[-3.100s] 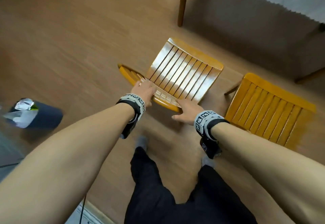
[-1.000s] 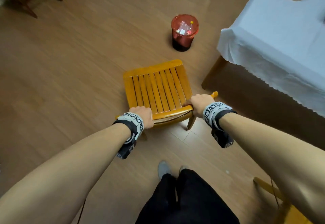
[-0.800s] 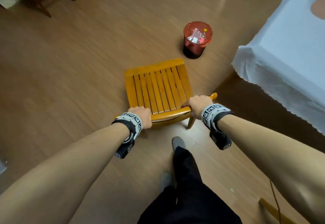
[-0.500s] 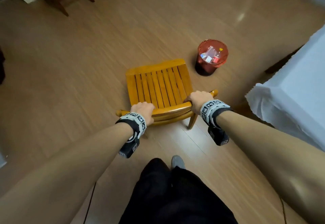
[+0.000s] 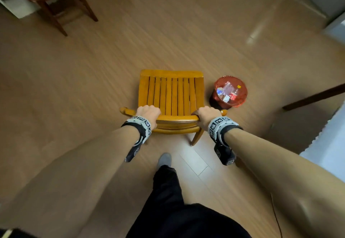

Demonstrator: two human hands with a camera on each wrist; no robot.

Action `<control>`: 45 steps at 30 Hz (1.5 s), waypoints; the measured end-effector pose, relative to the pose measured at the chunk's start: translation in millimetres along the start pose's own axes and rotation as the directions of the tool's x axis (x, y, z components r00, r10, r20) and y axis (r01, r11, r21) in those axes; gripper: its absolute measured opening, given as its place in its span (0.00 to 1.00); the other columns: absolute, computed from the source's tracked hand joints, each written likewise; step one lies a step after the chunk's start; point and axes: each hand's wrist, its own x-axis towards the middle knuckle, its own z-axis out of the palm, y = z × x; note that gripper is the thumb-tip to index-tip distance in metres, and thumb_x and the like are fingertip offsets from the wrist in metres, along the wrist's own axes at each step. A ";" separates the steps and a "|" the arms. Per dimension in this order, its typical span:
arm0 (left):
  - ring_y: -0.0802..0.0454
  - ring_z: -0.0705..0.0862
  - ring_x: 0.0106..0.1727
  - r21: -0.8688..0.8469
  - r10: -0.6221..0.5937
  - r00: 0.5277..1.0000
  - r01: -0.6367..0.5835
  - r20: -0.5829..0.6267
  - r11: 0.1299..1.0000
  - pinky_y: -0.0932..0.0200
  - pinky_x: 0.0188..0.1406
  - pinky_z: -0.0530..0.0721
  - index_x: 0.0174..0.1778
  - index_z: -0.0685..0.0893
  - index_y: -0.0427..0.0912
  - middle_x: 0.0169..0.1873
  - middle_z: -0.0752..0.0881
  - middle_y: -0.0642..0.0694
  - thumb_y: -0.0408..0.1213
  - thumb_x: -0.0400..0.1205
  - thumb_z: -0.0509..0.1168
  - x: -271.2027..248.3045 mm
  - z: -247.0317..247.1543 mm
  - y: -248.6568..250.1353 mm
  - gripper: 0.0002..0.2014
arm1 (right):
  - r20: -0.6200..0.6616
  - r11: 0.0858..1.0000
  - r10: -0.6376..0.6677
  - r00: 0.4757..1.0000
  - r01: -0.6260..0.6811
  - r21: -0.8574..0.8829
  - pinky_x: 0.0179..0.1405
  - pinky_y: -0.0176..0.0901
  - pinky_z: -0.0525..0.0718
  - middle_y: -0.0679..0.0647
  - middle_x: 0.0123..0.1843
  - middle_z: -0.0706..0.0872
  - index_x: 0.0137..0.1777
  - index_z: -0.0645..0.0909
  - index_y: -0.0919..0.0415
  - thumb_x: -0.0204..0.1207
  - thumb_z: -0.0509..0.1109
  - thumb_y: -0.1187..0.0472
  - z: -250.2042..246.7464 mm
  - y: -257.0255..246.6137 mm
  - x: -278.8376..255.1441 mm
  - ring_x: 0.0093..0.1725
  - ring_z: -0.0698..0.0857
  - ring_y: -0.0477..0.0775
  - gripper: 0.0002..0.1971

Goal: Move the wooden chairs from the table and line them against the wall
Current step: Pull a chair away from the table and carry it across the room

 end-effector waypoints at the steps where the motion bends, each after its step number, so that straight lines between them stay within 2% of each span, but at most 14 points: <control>1: 0.41 0.82 0.63 -0.003 0.016 1.000 -0.016 -0.001 1.000 0.47 0.58 0.80 0.74 0.80 0.49 0.62 0.85 0.44 0.38 0.82 0.70 15.1 -10.8 -9.0 0.22 | 0.002 1.000 0.011 1.000 -0.011 0.011 0.39 0.47 0.84 0.48 0.47 0.87 0.59 0.87 0.41 0.82 0.68 0.58 -9.4 1.7 15.6 0.47 0.86 0.55 0.12; 5: 0.42 0.83 0.63 0.021 0.071 0.997 -0.070 -0.036 0.997 0.48 0.58 0.80 0.74 0.80 0.48 0.62 0.85 0.44 0.37 0.82 0.69 78.6 -60.1 -38.2 0.22 | 0.012 0.998 0.044 0.999 -0.045 0.035 0.42 0.46 0.86 0.47 0.49 0.89 0.60 0.87 0.42 0.82 0.70 0.57 -57.6 15.8 71.9 0.48 0.87 0.54 0.11; 12: 0.41 0.83 0.63 0.076 0.093 0.992 -0.088 -0.079 0.993 0.48 0.58 0.81 0.72 0.82 0.50 0.61 0.85 0.45 0.37 0.81 0.69 177.0 -165.7 -70.7 0.21 | -0.061 0.993 0.098 0.993 -0.094 0.069 0.41 0.48 0.79 0.50 0.49 0.86 0.56 0.84 0.45 0.81 0.69 0.54 -145.6 47.7 155.1 0.52 0.87 0.59 0.06; 17: 0.41 0.82 0.64 0.189 0.154 0.979 -0.128 -0.133 0.974 0.47 0.61 0.79 0.73 0.80 0.49 0.63 0.85 0.44 0.37 0.82 0.70 245.5 -247.8 -90.6 0.21 | -0.106 0.987 0.121 0.987 -0.108 0.119 0.41 0.47 0.77 0.49 0.46 0.82 0.55 0.84 0.47 0.81 0.72 0.51 -214.1 79.5 218.6 0.45 0.81 0.57 0.06; 23: 0.41 0.83 0.62 0.270 0.235 0.967 -0.201 -0.102 0.942 0.48 0.58 0.79 0.72 0.79 0.48 0.61 0.85 0.45 0.35 0.83 0.69 309.7 -306.3 -93.3 0.20 | -0.065 0.973 0.167 0.984 -0.154 0.171 0.36 0.44 0.77 0.48 0.44 0.84 0.54 0.85 0.47 0.81 0.72 0.53 -257.4 113.7 261.9 0.42 0.82 0.53 0.05; 27: 0.41 0.84 0.57 0.318 0.298 0.952 -0.262 -0.069 0.911 0.50 0.50 0.76 0.67 0.79 0.47 0.55 0.86 0.45 0.35 0.83 0.68 345.2 -332.3 -83.7 0.17 | -0.047 0.965 0.209 0.977 -0.199 0.170 0.38 0.45 0.77 0.49 0.45 0.85 0.53 0.84 0.48 0.82 0.70 0.55 -275.5 135.8 278.1 0.41 0.82 0.54 0.03; 32: 0.41 0.84 0.57 0.381 0.405 0.913 -0.355 -0.057 0.854 0.49 0.50 0.77 0.71 0.75 0.48 0.55 0.86 0.44 0.37 0.83 0.68 392.8 -366.3 -79.4 0.20 | -0.026 0.941 0.280 0.960 -0.269 0.208 0.39 0.46 0.78 0.49 0.45 0.86 0.52 0.84 0.49 0.83 0.69 0.54 -293.6 160.0 304.0 0.43 0.83 0.56 0.03; 38: 0.42 0.84 0.59 0.445 0.507 0.862 -0.455 0.001 0.771 0.50 0.51 0.77 0.72 0.76 0.48 0.57 0.86 0.45 0.36 0.83 0.69 460.9 -405.4 -77.7 0.21 | 0.002 0.892 0.380 0.925 -0.366 0.266 0.41 0.46 0.78 0.49 0.46 0.85 0.53 0.84 0.47 0.84 0.68 0.53 -308.0 178.6 341.3 0.43 0.82 0.56 0.04; 41: 0.42 0.84 0.61 0.476 0.569 0.822 -0.507 0.018 0.719 0.50 0.52 0.77 0.74 0.75 0.47 0.60 0.86 0.44 0.36 0.83 0.70 501.6 -430.0 -77.9 0.23 | 0.030 0.865 0.420 0.907 -0.410 0.290 0.42 0.46 0.79 0.48 0.46 0.85 0.55 0.86 0.46 0.83 0.67 0.54 -322.1 190.2 366.0 0.43 0.82 0.55 0.07; 45: 0.42 0.83 0.61 0.501 0.652 0.759 -0.566 0.005 0.655 0.50 0.54 0.78 0.72 0.77 0.48 0.60 0.86 0.45 0.33 0.83 0.69 558.6 -468.7 -71.5 0.21 | 0.036 0.809 0.504 0.863 -0.487 0.330 0.43 0.46 0.79 0.48 0.44 0.84 0.50 0.84 0.45 0.82 0.68 0.53 -350.5 209.8 395.2 0.44 0.81 0.56 0.03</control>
